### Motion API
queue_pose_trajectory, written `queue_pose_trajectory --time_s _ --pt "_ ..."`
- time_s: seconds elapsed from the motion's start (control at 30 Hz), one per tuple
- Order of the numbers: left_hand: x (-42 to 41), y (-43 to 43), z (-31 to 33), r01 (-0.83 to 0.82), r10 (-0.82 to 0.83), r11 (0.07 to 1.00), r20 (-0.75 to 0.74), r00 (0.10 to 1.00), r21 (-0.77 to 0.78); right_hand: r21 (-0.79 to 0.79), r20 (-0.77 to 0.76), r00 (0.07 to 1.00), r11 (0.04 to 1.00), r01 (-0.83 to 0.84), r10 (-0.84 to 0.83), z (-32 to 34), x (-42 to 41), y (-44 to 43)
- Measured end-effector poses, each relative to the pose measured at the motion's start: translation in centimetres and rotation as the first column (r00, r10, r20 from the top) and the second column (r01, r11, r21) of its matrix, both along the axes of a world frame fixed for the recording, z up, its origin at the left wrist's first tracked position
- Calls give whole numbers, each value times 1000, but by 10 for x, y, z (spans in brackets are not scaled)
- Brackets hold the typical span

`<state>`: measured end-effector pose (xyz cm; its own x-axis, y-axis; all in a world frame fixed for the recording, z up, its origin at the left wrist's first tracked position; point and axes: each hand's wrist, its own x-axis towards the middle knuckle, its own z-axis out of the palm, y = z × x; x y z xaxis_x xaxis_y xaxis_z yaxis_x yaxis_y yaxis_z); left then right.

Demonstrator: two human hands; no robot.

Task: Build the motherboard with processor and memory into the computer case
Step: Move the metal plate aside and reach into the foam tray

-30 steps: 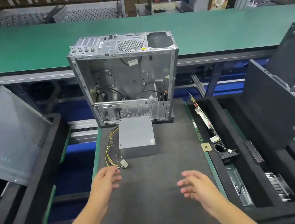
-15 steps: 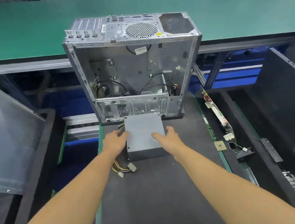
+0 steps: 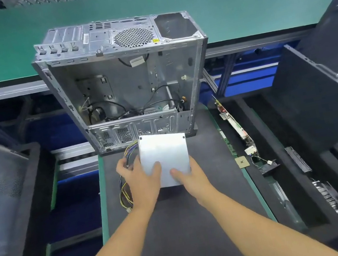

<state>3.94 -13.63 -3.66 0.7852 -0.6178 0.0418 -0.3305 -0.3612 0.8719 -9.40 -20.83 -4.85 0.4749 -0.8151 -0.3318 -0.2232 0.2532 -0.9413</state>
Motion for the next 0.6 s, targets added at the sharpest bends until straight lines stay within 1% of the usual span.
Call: queue_pose_trajectory --time_s 0.07,0.13,0.23,0.3,0.4,0.47,0.53,0.6 --pt "-19 1 4 57 -54 995 43 998 -80 91 113 990 993 78 -89 -2 -20 7" --pt "-36 2 7 168 -150 976 131 980 -140 178 178 971 976 128 -160 -1 -39 8" --pt "-58 5 10 303 -250 937 273 929 -174 257 184 964 956 142 -192 6 -66 5" --pt "-70 4 13 306 -242 933 298 924 -191 255 172 962 953 164 -211 8 -86 0" --pt "-84 0 20 262 -216 944 226 950 -199 224 82 981 962 155 -177 15 -114 -8" --pt "-90 -5 26 268 -238 946 172 956 -184 253 13 991 959 124 -131 18 -132 -12" --pt "-95 -13 30 345 -337 936 105 936 -72 348 -6 998 935 67 -69 19 -149 -13" --pt "-99 -24 35 460 -457 885 -57 888 68 435 3 998 899 48 -55 15 -161 -11"
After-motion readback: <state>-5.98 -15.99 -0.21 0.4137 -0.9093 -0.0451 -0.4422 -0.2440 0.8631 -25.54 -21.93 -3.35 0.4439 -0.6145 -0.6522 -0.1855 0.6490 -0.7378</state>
